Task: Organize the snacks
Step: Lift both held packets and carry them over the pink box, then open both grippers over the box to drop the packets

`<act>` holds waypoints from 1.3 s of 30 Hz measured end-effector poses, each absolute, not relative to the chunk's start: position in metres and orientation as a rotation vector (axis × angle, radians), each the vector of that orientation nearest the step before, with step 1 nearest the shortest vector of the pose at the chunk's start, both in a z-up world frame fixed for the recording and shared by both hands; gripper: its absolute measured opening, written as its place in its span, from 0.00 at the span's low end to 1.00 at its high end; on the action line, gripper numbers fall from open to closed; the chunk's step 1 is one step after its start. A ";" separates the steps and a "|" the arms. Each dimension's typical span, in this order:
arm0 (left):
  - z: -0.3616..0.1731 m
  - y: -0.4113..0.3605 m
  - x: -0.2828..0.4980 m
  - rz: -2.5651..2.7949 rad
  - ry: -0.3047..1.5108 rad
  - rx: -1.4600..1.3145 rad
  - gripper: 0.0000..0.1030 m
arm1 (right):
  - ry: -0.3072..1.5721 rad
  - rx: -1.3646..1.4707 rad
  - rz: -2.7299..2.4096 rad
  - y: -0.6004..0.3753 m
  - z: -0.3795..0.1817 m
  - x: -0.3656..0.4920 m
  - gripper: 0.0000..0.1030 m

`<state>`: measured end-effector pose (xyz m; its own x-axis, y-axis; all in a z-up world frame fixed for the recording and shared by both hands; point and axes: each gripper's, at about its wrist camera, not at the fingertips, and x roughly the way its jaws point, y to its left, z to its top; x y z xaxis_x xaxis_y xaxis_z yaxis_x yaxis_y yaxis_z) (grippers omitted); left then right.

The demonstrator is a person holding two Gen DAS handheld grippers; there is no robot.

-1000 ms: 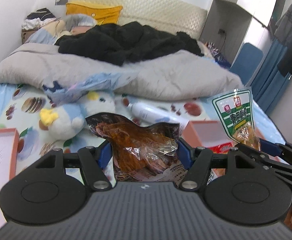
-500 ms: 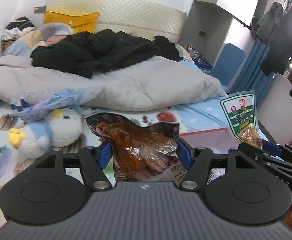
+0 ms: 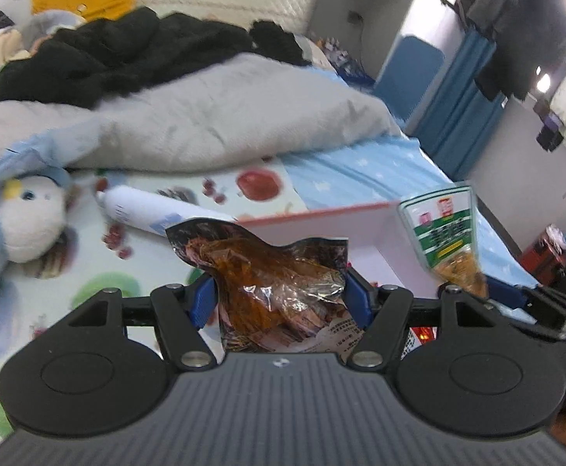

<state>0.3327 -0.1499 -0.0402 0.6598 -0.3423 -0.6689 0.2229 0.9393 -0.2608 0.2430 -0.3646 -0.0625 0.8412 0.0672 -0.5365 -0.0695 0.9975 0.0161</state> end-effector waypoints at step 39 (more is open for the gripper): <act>0.014 -0.130 0.320 -0.380 0.714 -0.170 0.85 | 0.522 0.161 -0.007 -0.395 -0.011 0.222 0.61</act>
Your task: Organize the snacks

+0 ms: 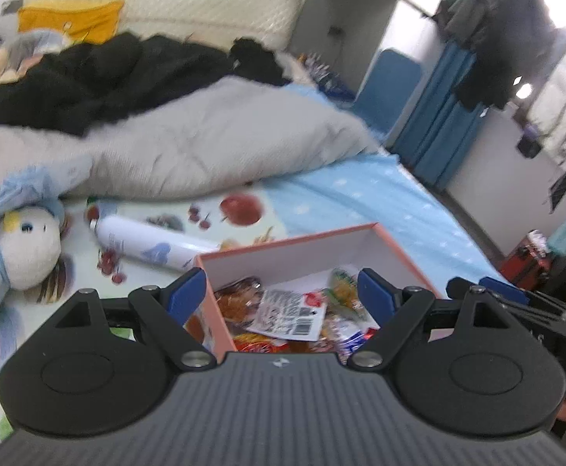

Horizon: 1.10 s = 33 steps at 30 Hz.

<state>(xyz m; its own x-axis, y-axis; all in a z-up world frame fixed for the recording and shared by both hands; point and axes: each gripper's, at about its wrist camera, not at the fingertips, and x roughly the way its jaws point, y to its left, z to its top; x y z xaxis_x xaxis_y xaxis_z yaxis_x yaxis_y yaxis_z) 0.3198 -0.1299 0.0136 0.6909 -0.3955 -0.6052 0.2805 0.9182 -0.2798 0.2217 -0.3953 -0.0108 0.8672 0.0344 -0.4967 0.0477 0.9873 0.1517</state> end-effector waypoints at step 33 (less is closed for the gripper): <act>0.052 -0.104 0.127 -0.339 0.553 -0.118 0.85 | 0.427 0.125 -0.007 -0.369 0.011 0.068 0.61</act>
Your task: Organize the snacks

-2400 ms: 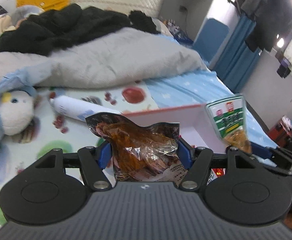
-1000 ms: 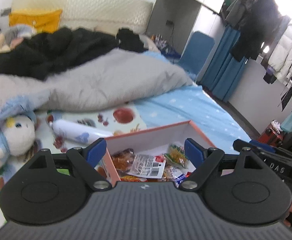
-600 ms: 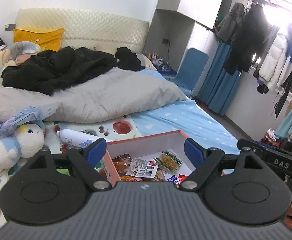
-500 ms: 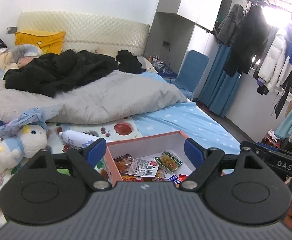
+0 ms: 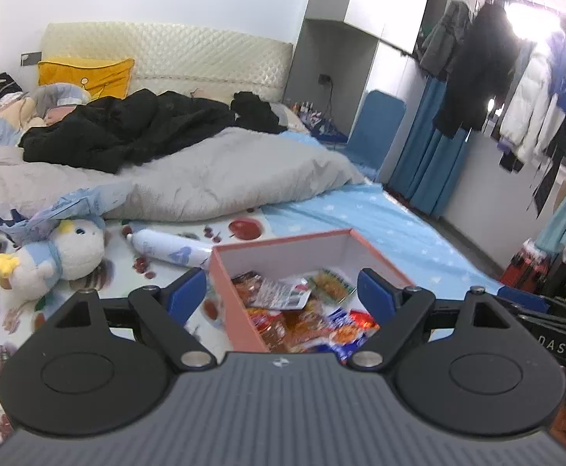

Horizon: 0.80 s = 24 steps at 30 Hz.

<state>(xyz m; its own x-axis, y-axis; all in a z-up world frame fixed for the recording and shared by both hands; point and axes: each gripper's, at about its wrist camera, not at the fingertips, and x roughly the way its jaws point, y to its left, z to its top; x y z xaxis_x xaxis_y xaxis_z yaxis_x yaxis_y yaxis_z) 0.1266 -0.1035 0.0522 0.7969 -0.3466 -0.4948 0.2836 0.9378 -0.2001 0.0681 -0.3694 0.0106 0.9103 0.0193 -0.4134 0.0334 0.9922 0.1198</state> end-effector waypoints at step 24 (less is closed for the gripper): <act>0.008 -0.106 0.096 -0.324 0.604 -0.102 0.85 | 0.479 0.144 -0.056 -0.364 -0.028 0.034 0.61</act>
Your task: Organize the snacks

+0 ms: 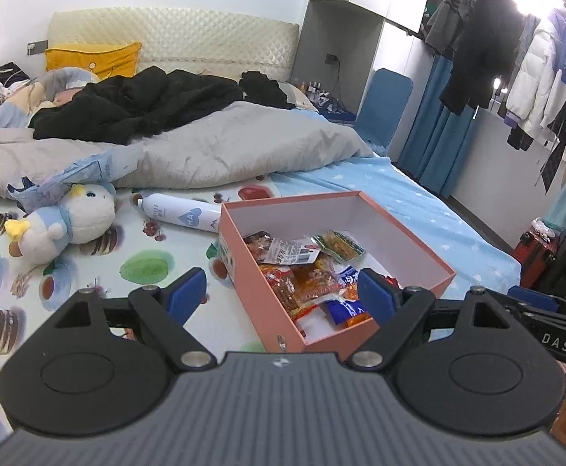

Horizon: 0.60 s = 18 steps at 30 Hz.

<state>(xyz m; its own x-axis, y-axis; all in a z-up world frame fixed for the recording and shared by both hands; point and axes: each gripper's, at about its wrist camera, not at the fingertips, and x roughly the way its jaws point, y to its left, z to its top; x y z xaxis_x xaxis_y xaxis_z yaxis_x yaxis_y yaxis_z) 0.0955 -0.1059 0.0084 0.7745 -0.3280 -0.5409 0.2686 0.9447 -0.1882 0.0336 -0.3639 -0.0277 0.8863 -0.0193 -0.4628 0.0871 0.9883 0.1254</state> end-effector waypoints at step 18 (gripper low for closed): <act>0.000 -0.120 0.101 -0.349 0.656 -0.074 0.95 | 0.485 0.176 -0.067 -0.370 -0.030 0.036 0.61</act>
<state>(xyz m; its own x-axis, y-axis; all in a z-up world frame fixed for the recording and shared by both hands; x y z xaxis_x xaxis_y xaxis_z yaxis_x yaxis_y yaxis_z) 0.1007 -0.1203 0.0000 0.7366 -0.3404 -0.5845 0.2943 0.9393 -0.1761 0.0365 -0.3700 -0.0304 0.8830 -0.0220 -0.4688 0.1054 0.9827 0.1526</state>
